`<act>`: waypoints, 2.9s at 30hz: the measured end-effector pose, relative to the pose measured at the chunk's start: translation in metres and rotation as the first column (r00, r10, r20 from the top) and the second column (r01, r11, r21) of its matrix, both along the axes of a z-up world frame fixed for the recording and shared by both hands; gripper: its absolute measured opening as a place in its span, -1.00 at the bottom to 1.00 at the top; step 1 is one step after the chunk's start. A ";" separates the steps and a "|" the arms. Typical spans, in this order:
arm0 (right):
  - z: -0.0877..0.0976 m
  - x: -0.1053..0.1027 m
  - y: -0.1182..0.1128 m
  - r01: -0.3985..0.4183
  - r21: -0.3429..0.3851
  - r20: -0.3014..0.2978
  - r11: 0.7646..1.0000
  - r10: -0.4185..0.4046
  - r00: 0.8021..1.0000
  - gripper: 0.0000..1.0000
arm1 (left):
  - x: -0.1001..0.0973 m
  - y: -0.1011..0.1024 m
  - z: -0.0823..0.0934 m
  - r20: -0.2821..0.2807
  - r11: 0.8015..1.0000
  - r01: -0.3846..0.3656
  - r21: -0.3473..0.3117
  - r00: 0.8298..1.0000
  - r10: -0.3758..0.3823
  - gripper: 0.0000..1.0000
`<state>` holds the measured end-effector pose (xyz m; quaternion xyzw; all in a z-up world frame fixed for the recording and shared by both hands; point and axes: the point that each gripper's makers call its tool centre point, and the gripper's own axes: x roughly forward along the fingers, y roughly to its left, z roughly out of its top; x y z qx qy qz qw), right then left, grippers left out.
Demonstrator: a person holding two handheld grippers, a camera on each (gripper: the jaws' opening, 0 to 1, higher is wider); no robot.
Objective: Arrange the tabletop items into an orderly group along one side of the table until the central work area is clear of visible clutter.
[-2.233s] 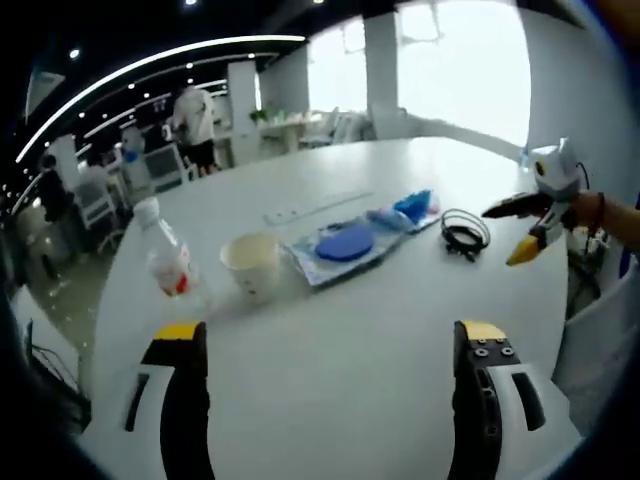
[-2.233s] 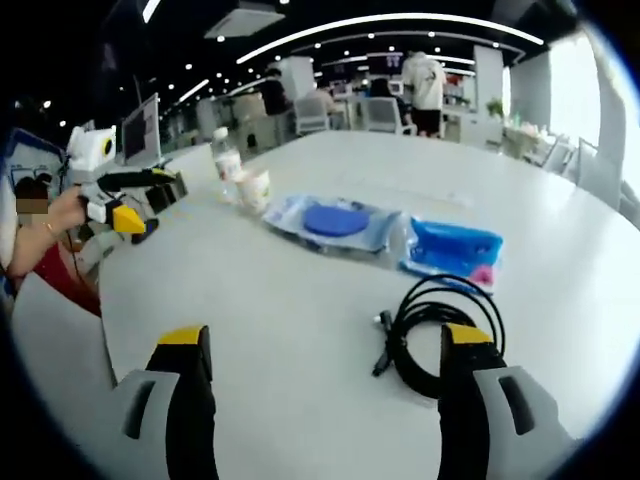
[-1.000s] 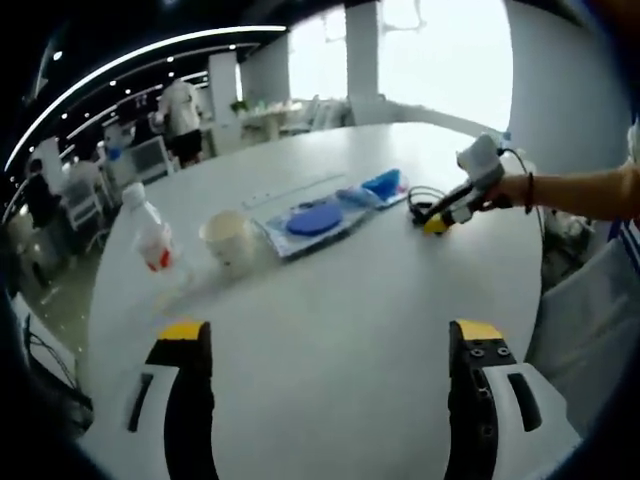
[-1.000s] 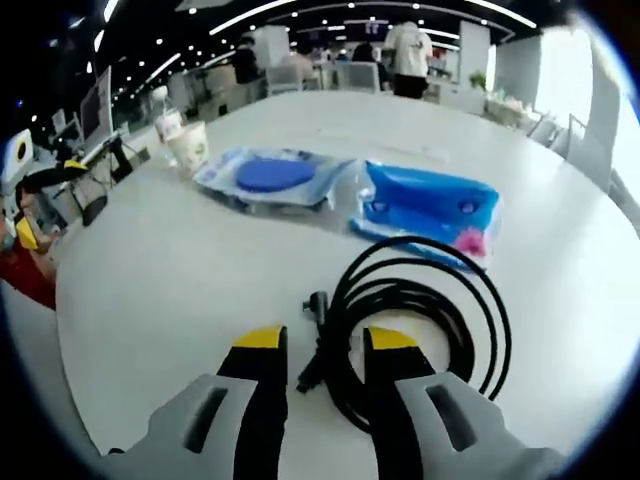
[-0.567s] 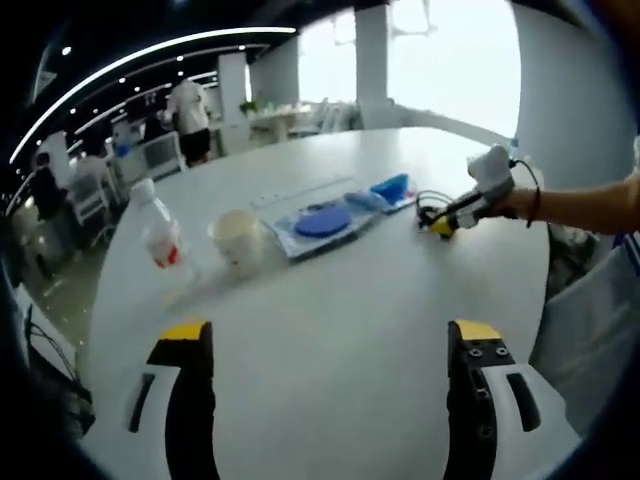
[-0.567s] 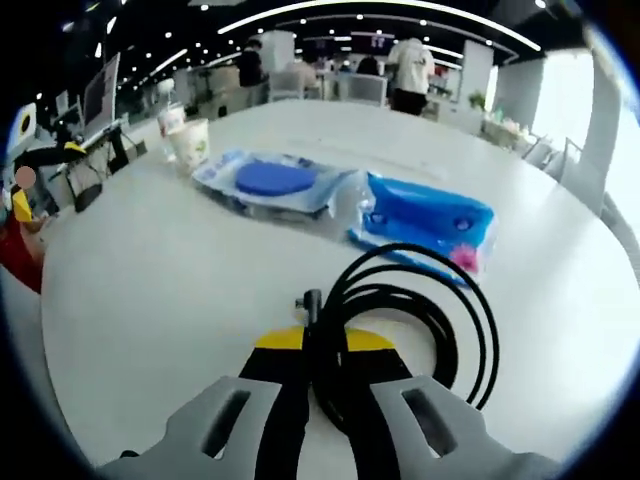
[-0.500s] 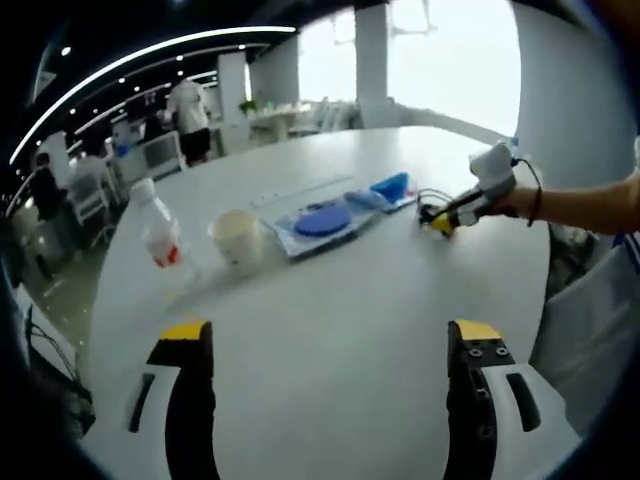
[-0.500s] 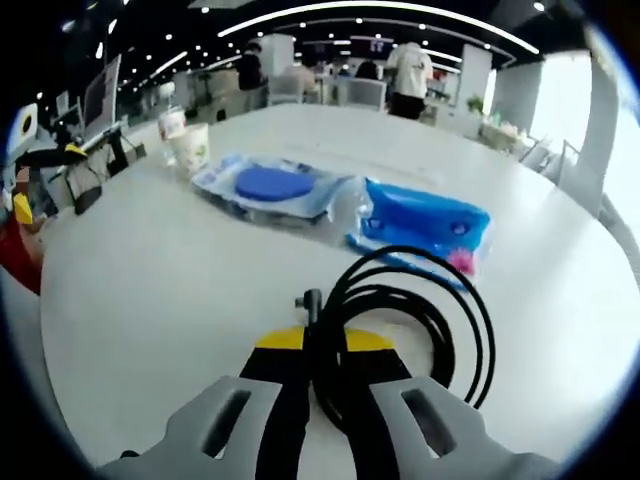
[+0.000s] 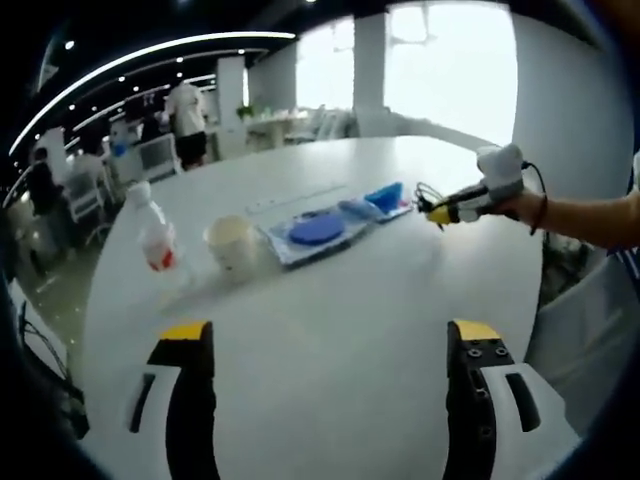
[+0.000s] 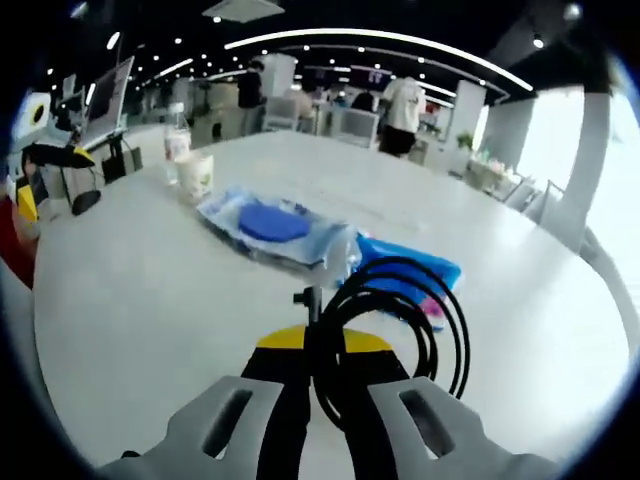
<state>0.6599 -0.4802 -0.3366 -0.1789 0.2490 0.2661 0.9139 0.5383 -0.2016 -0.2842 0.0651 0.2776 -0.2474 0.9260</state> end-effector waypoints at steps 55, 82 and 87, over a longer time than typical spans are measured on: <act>-0.050 -0.012 0.081 -0.206 -0.007 -0.122 0.979 0.203 0.971 -0.77 | -0.005 0.004 0.000 0.000 1.000 -0.007 0.010 1.000 0.007 0.83; -0.002 -0.024 0.072 -0.007 0.323 -0.135 0.946 0.053 0.989 0.83 | -0.005 -0.002 0.008 -0.008 1.000 -0.012 -0.027 1.000 0.012 0.97; 0.022 -0.036 0.064 -0.014 0.333 -0.094 0.943 0.049 0.994 0.98 | -0.007 0.002 0.014 -0.003 0.999 -0.031 -0.016 1.000 0.031 0.97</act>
